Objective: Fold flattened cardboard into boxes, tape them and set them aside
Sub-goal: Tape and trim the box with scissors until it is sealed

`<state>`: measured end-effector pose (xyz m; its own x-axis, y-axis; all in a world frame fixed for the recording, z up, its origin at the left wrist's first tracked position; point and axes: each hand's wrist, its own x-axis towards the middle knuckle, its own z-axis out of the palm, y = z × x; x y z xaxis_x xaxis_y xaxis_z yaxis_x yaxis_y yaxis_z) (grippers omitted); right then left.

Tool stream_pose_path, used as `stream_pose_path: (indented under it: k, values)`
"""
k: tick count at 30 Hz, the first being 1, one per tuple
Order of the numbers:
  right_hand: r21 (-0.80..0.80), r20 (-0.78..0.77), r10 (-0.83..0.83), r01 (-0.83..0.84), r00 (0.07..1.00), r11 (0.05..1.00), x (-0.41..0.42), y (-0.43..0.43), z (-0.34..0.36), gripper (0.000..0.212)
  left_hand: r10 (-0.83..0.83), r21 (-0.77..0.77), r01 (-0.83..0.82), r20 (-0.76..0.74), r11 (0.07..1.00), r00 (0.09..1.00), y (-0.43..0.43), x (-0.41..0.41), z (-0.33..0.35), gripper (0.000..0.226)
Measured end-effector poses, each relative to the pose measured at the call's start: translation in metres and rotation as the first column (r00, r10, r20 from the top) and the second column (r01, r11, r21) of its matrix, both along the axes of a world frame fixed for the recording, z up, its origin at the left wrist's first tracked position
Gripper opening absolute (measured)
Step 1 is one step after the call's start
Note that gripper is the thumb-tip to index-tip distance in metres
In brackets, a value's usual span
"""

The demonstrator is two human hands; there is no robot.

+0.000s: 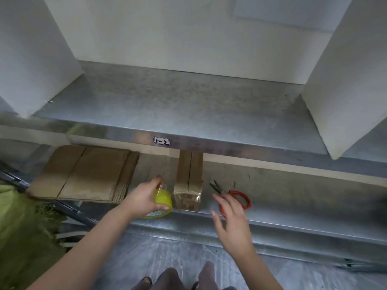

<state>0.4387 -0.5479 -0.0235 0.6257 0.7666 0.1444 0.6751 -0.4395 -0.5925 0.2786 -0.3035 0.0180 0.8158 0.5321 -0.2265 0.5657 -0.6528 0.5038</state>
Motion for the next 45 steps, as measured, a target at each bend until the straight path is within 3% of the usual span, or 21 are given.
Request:
stream_pose_path:
  k: [4, 8, 15, 19, 29, 39, 43, 45]
  values:
    - [0.111, -0.117, 0.05, -0.037, 0.992, 0.993, -0.03, 0.032, 0.018, 0.048, -0.01, -0.003, 0.01, -0.009, 1.0, 1.0, 0.002, -0.001, 0.002, 0.064]
    - [0.178, -0.346, -0.093, 0.163, 0.934, 0.97, -0.034, 0.067, 0.016, 0.046, -0.051, 0.004, 0.051, -0.059, 0.999, 0.997, 0.003, -0.001, 0.007, 0.069]
    - [0.195, -0.515, -0.153, 0.288, 0.844, 0.938, -0.035, 0.082, 0.015, 0.032, -0.098, 0.035, 0.102, -0.091, 0.994, 0.991, 0.02, -0.01, 0.0, 0.064]
    - [0.186, -0.555, -0.163, 0.312, 0.816, 0.932, -0.033, 0.085, 0.017, 0.032, -0.219, 0.107, 0.233, -0.126, 0.967, 0.967, 0.032, -0.009, 0.001, 0.063]
    - [0.161, -0.585, -0.167, 0.315, 0.794, 0.935, -0.034, 0.09, 0.027, 0.03, -0.366, 0.175, 0.381, -0.109, 0.908, 0.924, 0.047, -0.006, -0.005, 0.063]
    - [0.103, -0.646, -0.178, 0.316, 0.743, 0.943, -0.03, 0.091, 0.027, 0.03, -0.497, 0.377, 0.533, -0.195, 0.758, 0.845, 0.068, 0.006, 0.009, 0.057]
    - [0.099, -0.662, -0.178, 0.32, 0.728, 0.942, -0.03, 0.09, 0.027, 0.029, -0.502, 0.284, 0.539, -0.196, 0.793, 0.842, 0.073, 0.003, 0.008, 0.062]
    - [0.09, -0.691, -0.193, 0.348, 0.697, 0.933, -0.027, 0.085, 0.03, 0.03, -0.44, 0.169, 0.463, -0.155, 0.87, 0.884, 0.092, -0.008, 0.013, 0.061]
